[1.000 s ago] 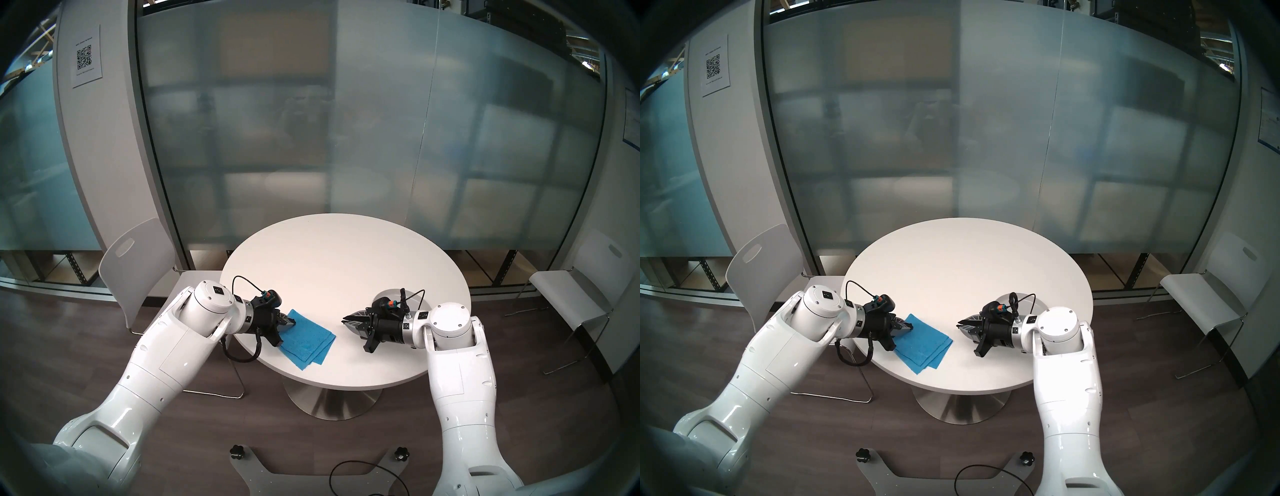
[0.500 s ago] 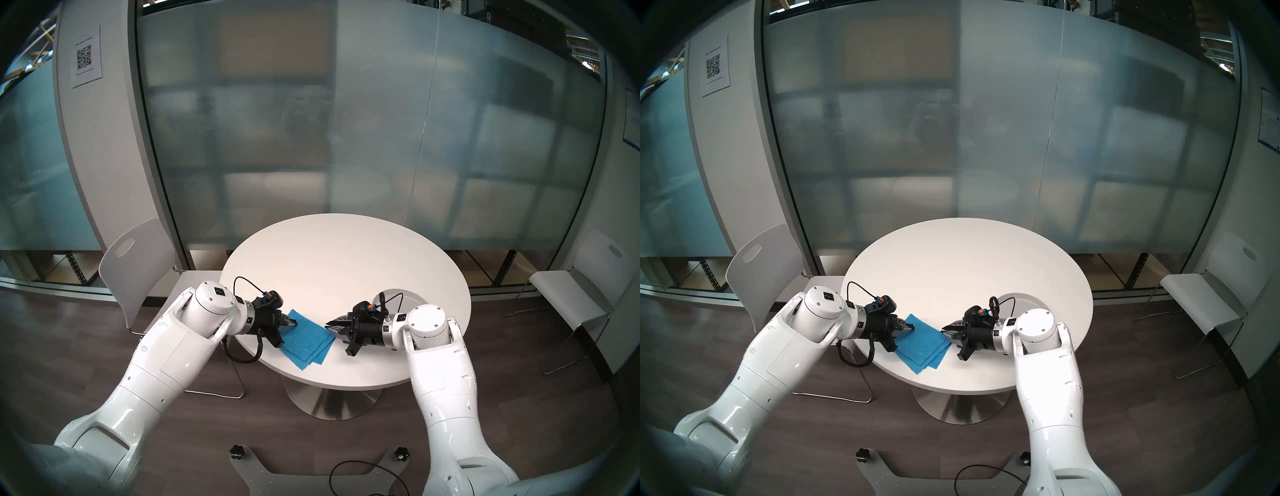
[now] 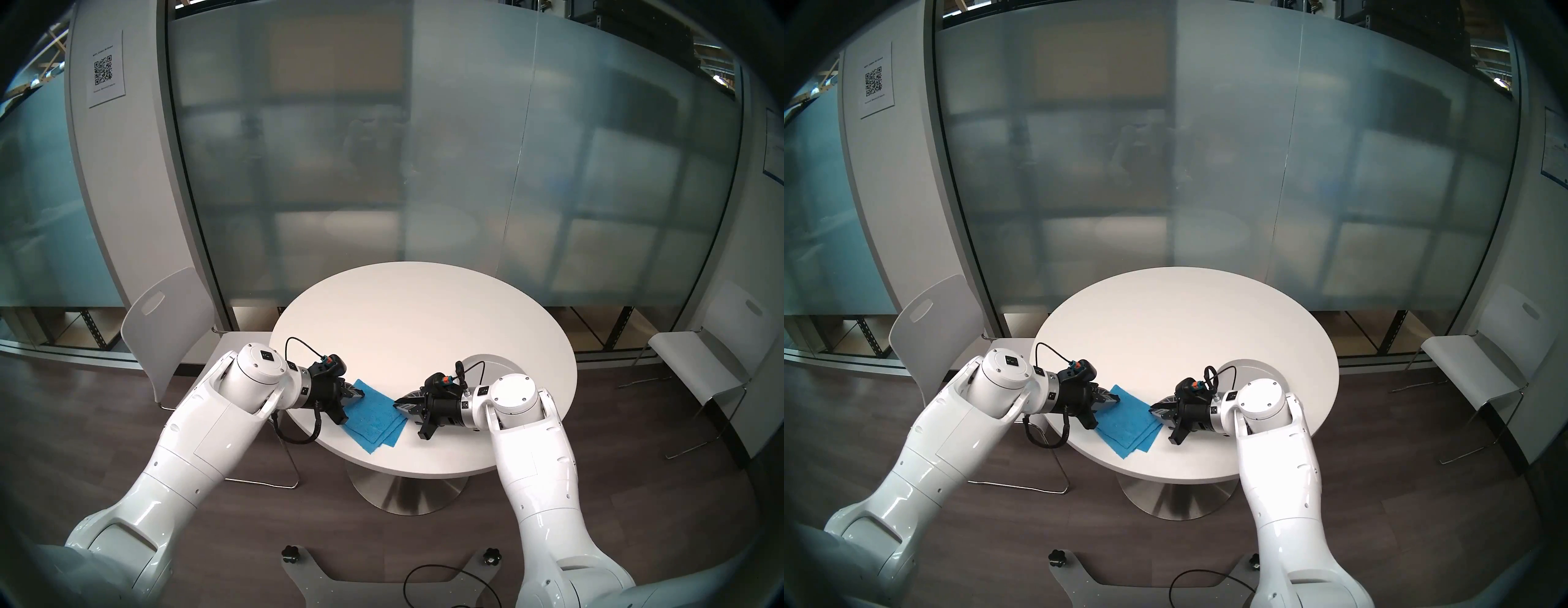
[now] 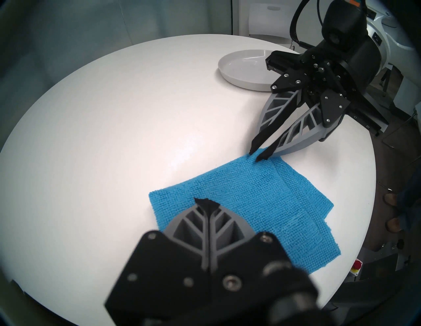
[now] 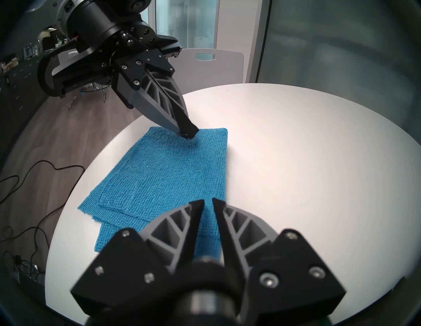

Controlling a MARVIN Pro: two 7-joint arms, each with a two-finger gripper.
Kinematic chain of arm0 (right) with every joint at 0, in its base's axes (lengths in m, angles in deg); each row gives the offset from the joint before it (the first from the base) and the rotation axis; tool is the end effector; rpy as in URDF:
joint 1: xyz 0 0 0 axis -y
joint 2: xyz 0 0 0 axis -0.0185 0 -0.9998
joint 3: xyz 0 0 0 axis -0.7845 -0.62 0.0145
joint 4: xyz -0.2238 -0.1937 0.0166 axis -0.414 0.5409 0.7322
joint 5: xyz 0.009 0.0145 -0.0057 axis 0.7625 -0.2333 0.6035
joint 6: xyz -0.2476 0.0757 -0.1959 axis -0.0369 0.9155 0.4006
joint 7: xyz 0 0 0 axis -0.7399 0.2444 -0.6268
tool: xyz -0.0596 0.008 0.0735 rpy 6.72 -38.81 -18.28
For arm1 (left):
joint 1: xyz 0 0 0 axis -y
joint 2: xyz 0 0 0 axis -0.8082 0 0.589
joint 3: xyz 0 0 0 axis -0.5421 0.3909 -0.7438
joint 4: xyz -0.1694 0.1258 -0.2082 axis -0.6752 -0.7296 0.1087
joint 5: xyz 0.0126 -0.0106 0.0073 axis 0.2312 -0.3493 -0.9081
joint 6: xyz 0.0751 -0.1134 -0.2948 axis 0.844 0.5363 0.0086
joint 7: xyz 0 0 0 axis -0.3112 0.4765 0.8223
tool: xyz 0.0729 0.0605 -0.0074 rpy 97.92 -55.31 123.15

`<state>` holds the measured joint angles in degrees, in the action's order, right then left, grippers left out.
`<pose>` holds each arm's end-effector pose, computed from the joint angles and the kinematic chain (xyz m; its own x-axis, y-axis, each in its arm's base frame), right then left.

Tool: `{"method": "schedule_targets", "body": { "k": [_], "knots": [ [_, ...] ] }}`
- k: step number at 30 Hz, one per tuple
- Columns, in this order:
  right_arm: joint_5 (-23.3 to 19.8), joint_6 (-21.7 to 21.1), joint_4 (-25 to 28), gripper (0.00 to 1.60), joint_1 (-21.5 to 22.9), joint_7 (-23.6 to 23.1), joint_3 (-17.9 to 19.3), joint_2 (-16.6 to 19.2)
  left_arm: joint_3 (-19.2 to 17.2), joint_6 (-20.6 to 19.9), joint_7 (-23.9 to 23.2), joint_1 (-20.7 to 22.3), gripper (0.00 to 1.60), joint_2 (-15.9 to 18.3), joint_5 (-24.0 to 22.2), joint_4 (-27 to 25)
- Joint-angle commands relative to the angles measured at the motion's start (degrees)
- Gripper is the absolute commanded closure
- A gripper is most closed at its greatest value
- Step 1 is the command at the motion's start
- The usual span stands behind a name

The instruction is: Fold the napkin in half twice and place it beside the plate

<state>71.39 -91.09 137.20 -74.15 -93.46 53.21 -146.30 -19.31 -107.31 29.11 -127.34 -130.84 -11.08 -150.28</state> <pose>0.4540 0.0682 -0.3562 0.1292 0.4698 0.8733 0.9037 -0.4183 0.0913 0.4534 -0.0026 -0.3100 0.2809 -0.5890 0.7578 -0.8474 -0.5228 -0.0923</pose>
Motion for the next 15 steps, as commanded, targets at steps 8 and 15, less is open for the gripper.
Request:
{"method": "schedule_targets", "body": {
  "k": [8,15],
  "knots": [
    [-1.0,-0.8,5.1,0.93,0.2,-0.8,2.4,1.0,-6.9,-0.5,3.5,-2.9,1.6,-1.3,-3.7,-5.4],
    [-1.8,-1.6,9.0,0.93,-1.0,-1.1,6.2,2.0,-12.1,-1.5,7.7,-5.4,1.6,-4.8,-7.4,-9.9]
  ]
}}
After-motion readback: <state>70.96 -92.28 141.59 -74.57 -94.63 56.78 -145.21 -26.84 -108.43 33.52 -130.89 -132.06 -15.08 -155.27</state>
